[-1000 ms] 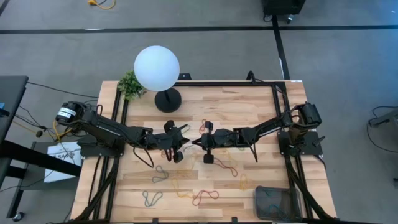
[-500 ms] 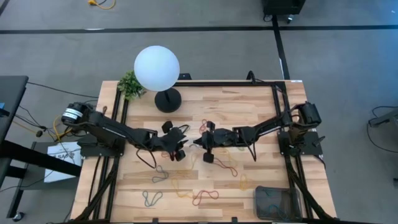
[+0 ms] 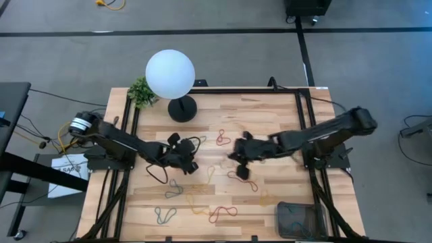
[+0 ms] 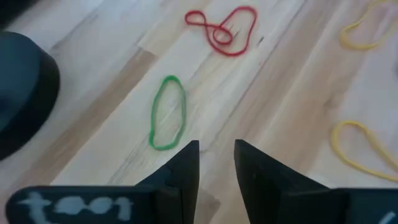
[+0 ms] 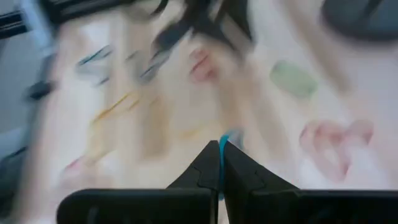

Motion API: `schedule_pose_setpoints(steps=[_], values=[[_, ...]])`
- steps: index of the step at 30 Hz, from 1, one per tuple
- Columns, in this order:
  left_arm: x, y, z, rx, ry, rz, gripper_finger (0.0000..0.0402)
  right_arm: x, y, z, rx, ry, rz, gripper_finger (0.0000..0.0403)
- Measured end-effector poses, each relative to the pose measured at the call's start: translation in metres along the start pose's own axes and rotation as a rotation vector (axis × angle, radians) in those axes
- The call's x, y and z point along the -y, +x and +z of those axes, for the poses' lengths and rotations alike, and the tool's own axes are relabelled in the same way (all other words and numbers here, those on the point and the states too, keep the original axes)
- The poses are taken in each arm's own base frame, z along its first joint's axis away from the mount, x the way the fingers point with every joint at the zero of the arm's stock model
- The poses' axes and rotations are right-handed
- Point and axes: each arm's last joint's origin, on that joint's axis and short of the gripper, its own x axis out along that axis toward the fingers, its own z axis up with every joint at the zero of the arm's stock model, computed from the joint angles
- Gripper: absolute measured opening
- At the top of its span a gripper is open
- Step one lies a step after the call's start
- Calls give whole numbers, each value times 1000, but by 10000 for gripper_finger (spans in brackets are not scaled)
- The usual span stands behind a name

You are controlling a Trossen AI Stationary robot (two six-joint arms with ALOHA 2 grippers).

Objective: Pick and place items into bin
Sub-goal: Put the blue rubber band into the black bin

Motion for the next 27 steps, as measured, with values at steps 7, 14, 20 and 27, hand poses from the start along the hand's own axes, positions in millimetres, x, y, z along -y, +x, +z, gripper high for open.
schedule_pose_setpoints(steps=[7, 14, 20, 27], values=[[-1, -36, 6, 103, 3, -23, 91, -34, -89, -40, -425, 226, 45, 0], [2, -42, 3, 122, 41, -10, 90, -80, -125, -86, -616, 452, 63, 0], [0, -41, 1, 130, 58, 39, 90, -122, -124, -120, -680, 457, 92, 0], [-2, -41, 2, 159, 62, 83, 90, -143, -100, -148, -702, 369, -8, 8]])
